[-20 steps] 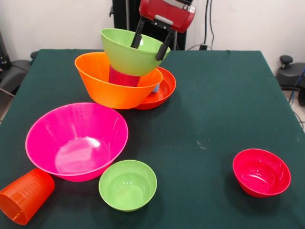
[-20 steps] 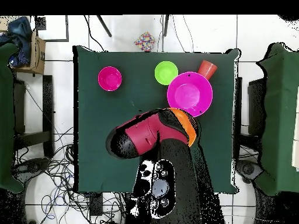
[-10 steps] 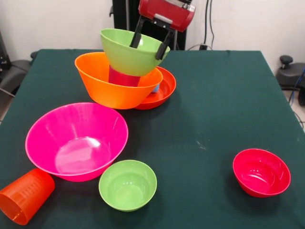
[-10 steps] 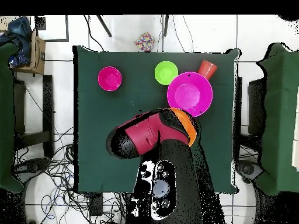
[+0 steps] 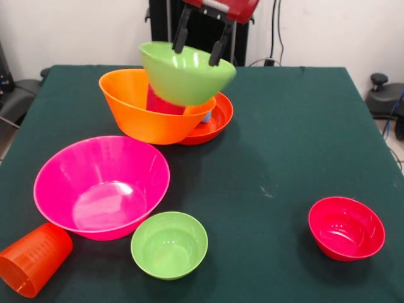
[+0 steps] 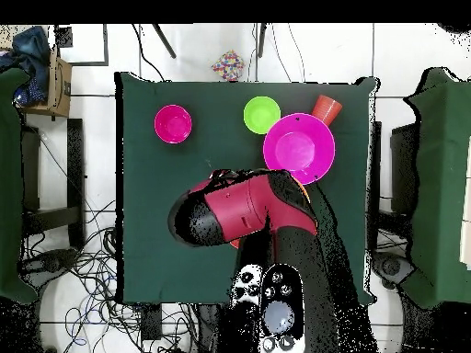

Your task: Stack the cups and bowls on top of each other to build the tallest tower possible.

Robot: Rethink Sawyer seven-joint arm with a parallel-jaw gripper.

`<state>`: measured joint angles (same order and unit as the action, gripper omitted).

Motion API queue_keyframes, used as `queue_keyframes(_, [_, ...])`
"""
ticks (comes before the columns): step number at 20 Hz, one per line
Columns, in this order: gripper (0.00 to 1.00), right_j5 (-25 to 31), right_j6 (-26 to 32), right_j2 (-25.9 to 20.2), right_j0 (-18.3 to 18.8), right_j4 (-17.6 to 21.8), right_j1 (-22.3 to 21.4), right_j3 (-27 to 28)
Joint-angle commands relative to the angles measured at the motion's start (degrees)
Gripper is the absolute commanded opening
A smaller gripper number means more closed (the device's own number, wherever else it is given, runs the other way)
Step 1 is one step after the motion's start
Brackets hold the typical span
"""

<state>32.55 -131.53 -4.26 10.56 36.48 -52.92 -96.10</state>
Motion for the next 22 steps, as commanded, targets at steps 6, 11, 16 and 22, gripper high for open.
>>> queue_keyframes(6, [1.0,7.5,11.49,-7.23,1.35,-4.33,-3.82,-2.39])
queue_keyframes(11, [1.0,7.72,11.74,-7.62,1.73,-4.74,-4.09,-2.51])
queue_keyframes(16, [1.0,10.79,13.51,-9.27,2.68,-7.45,-6.56,-2.93])
queue_keyframes(22, [1.0,16.65,15.79,-11.34,3.74,-11.38,-9.82,-2.13])
